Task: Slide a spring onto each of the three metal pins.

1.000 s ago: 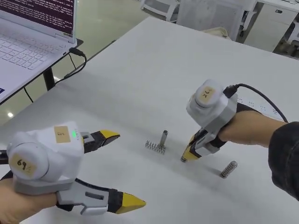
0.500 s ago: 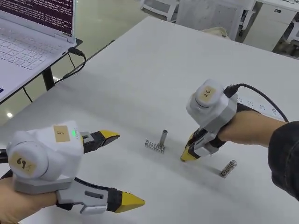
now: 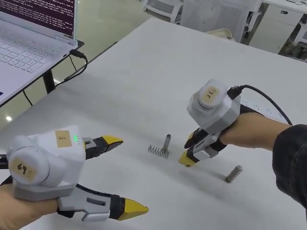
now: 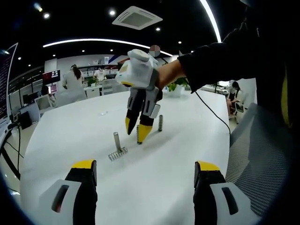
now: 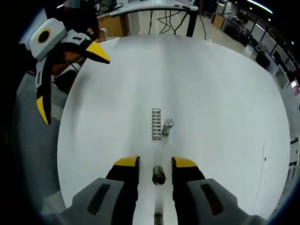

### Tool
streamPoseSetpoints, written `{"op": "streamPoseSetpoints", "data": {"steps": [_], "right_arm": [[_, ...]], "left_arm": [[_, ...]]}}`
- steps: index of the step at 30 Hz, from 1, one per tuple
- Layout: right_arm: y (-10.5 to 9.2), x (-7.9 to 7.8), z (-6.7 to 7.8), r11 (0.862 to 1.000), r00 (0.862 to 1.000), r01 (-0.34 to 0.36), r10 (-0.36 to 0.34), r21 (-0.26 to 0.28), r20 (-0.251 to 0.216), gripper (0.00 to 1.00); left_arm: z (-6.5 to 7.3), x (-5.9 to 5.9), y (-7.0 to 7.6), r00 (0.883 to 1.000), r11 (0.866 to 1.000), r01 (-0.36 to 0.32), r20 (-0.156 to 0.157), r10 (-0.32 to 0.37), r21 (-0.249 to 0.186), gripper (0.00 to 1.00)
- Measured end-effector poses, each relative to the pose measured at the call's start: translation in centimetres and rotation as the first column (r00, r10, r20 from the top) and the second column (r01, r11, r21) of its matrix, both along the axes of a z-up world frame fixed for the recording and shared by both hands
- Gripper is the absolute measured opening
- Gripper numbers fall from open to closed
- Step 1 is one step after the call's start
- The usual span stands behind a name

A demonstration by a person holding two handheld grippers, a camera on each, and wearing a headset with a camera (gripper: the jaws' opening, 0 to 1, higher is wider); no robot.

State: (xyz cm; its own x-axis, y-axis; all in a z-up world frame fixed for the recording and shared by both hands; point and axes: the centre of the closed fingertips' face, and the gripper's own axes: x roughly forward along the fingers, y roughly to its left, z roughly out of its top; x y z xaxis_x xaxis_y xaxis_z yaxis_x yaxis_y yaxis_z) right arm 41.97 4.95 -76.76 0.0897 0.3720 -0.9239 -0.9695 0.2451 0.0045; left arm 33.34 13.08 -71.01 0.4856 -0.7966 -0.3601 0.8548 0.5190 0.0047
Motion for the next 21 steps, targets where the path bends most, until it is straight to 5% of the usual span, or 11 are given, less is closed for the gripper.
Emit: {"op": "streamPoseSetpoints", "data": {"steps": [21], "right_arm": [[2.4,0.6,-1.1,1.000,1.000,0.022,-0.022,0.017,0.004,0.20]], "left_arm": [[-0.2,-0.2,0.7,1.000,1.000,-0.009,-0.006,0.009,-0.004,0.81]]}}
